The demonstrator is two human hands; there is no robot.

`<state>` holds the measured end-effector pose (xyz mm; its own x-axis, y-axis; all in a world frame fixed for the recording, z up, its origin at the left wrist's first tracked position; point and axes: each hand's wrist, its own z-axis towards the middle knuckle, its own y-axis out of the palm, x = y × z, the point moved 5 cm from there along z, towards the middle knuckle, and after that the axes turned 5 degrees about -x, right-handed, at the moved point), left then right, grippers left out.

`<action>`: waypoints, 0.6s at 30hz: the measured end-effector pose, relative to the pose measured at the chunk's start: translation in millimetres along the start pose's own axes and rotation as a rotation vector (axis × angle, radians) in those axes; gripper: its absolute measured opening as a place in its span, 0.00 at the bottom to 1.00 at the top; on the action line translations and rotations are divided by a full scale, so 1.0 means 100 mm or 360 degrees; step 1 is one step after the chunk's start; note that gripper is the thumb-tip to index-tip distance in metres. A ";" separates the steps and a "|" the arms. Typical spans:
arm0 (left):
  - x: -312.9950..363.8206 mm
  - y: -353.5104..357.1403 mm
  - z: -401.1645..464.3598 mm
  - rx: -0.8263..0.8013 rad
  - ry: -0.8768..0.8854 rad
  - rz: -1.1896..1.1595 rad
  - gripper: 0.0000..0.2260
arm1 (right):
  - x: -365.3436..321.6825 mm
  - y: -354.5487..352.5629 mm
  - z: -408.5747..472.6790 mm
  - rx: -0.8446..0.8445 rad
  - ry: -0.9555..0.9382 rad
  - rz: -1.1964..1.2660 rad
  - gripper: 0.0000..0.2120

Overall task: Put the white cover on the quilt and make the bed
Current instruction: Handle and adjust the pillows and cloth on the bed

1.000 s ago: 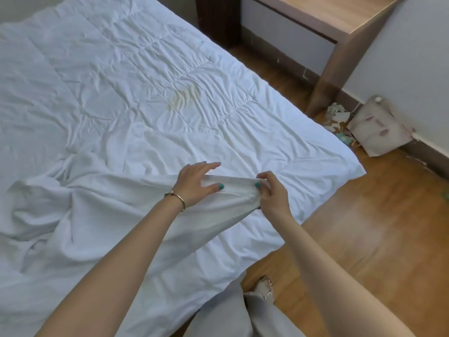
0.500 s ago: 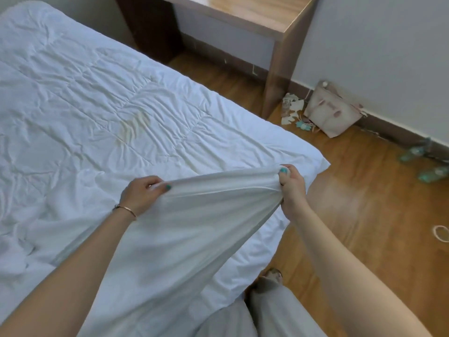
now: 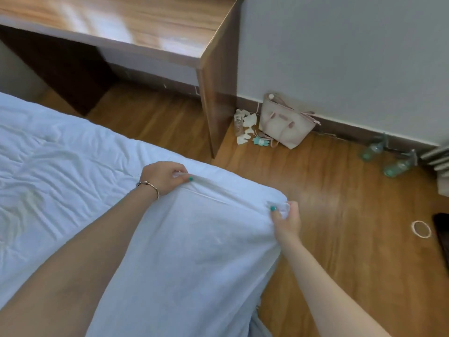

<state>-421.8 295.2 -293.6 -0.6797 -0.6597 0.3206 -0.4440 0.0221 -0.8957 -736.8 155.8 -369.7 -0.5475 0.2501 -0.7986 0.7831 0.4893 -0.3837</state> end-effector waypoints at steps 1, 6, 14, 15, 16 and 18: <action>0.09 0.09 0.15 -0.0043 0.0028 0.0078 0.09 | 0.07 -0.06 0.11 0.0023 0.0030 -0.0026 0.11; 0.65 0.09 0.84 0.0029 0.0298 0.0233 0.11 | 0.03 -0.38 0.64 0.0227 -0.0033 0.0069 0.09; 0.41 0.74 1.07 -0.0220 -0.0177 0.0215 0.12 | 0.40 -0.40 0.86 0.0010 0.0197 0.0403 0.12; 0.28 0.76 0.99 -0.0187 -0.0232 0.0143 0.13 | 0.50 -0.35 0.82 -0.0039 0.0287 0.0471 0.14; 0.15 0.75 0.90 -0.0128 -0.0272 0.0105 0.14 | 0.62 -0.30 0.78 -0.0057 0.0377 0.0547 0.16; -0.08 0.67 0.69 0.0027 -0.0274 0.0113 0.13 | 0.77 -0.25 0.69 0.0039 0.0521 0.0721 0.15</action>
<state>-405.9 249.9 -377.5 -0.5984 -0.7759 0.2000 -0.3873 0.0616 -0.9199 -778.5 105.1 -453.5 -0.2147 0.6793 -0.7018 0.9659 0.2541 -0.0496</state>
